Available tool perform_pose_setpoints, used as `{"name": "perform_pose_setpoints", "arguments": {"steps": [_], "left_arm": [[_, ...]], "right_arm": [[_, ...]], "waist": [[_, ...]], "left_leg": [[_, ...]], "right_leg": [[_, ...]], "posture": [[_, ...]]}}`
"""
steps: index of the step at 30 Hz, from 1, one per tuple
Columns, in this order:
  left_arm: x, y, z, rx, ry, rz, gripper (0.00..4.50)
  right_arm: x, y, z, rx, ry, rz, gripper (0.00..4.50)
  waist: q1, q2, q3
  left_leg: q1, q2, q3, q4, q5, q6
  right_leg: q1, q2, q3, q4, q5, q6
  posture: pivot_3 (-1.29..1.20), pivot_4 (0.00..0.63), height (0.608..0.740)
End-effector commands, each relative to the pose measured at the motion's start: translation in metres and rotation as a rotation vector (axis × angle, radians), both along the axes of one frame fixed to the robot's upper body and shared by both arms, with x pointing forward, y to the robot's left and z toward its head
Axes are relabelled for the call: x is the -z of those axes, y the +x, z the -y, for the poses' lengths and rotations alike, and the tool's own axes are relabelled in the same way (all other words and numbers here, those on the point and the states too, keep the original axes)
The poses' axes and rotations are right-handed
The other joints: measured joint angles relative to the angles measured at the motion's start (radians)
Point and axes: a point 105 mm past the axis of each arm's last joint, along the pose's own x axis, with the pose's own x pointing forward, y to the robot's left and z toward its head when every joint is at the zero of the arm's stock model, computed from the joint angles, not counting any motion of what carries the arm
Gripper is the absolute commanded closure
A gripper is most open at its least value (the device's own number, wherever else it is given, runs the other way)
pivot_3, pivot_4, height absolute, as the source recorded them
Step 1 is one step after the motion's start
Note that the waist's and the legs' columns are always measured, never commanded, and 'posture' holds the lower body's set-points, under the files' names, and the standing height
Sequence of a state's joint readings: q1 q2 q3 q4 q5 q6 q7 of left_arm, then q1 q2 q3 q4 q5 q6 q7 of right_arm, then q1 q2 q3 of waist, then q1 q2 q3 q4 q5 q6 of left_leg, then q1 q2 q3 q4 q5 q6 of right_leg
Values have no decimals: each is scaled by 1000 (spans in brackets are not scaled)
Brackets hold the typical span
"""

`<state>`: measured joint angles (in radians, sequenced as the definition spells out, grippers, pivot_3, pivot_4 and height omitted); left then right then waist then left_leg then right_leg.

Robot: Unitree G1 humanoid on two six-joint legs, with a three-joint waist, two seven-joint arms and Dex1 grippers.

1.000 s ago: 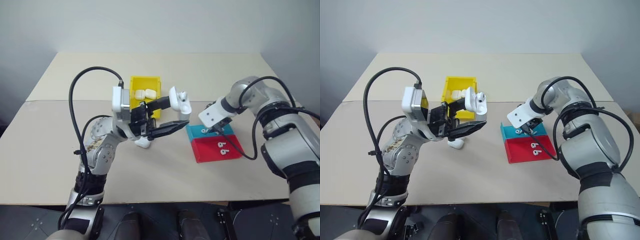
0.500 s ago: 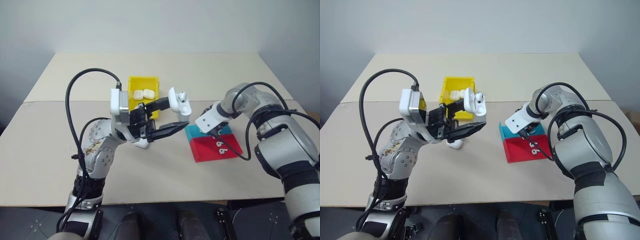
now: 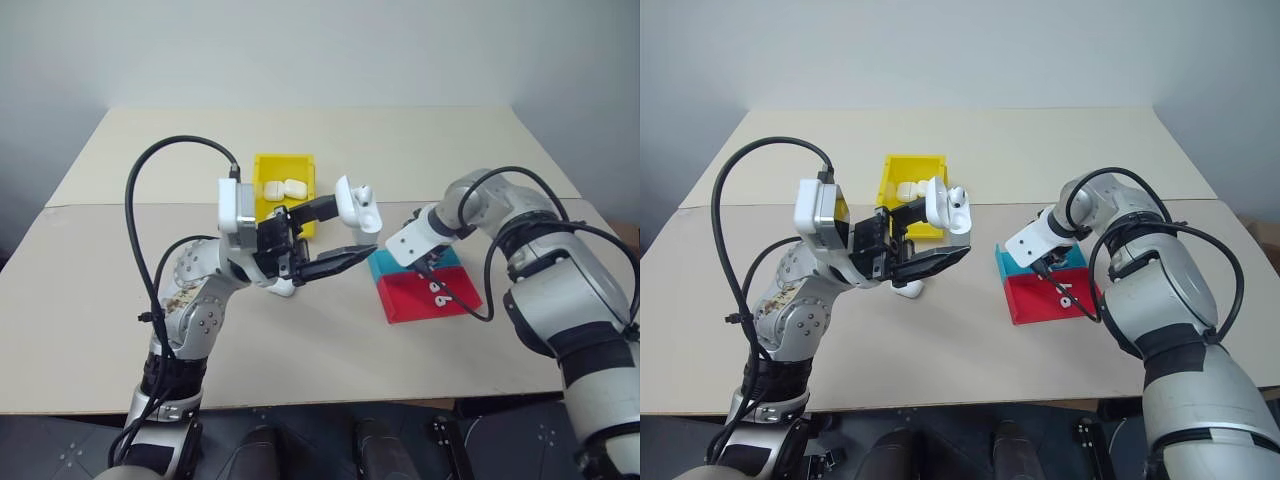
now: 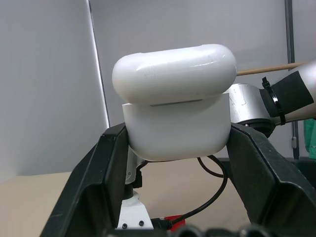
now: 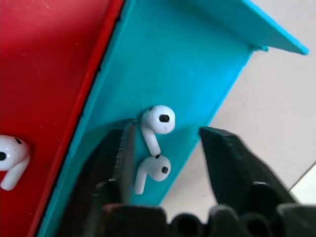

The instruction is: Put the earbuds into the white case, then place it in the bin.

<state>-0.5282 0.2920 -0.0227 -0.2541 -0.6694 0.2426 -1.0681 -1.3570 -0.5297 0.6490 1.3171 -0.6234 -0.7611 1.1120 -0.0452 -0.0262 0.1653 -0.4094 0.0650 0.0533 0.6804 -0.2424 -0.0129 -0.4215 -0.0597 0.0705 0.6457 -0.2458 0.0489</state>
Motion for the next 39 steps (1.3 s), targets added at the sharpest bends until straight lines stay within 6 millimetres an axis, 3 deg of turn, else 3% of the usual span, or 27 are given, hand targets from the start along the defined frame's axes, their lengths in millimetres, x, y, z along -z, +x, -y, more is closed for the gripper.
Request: {"name": "perform_pose_setpoints", "arguments": {"steps": [1,3,10,17,20,25,28,32,39], "left_arm": [[-7,-6,-1,-2,-16,48,1758],[-7,-6,-2,-3,-17,47,1758],[-8,-5,-2,0,-13,47,1758],[-11,0,-2,33,-13,42,1758],[-13,1,0,59,-25,39,1758],[-17,1,2,110,-28,34,1758],[-19,2,3,140,-17,32,1758],[-20,5,5,161,-6,27,1758],[-18,5,10,185,0,20,1758]], "right_arm": [[4,-1,3,10,7,-13,3422],[5,-2,4,13,5,-13,3858],[-5,2,2,54,86,4,3858],[-75,-8,-12,69,532,-76,3858],[-109,-29,-9,52,830,-136,3858],[-142,-95,-1,105,1310,-247,3858],[-164,-135,-6,127,1610,-352,3858],[-177,-165,-21,126,1745,-446,3858],[-184,-186,-46,132,1826,-588,3858]], "waist": [[0,0,0],[0,0,0],[0,0,0],[1,0,0],[8,0,0],[43,0,0],[46,1,0],[36,1,0],[28,1,0]], "left_leg": [[0,0,0,0,0,0],[1,0,0,0,0,0],[2,0,0,0,0,0],[1,0,0,0,0,0],[1,0,0,0,0,0],[-3,0,-2,0,0,1],[-6,0,-3,0,0,1],[-3,0,-2,0,0,1],[0,-1,-3,1,0,1]], "right_leg": [[0,0,0,0,0,0],[0,0,0,0,0,0],[0,0,0,1,0,0],[0,0,0,0,0,0],[1,0,0,1,0,0],[0,0,-3,1,0,0],[-2,0,-2,1,0,0],[0,0,-2,-2,0,0],[2,1,-1,0,0,0]], "posture": [[0,150,740],[0,150,740],[0,150,740],[0,150,740],[0,150,740],[0,150,740],[0,150,740],[0,150,740],[0,150,740]]}}
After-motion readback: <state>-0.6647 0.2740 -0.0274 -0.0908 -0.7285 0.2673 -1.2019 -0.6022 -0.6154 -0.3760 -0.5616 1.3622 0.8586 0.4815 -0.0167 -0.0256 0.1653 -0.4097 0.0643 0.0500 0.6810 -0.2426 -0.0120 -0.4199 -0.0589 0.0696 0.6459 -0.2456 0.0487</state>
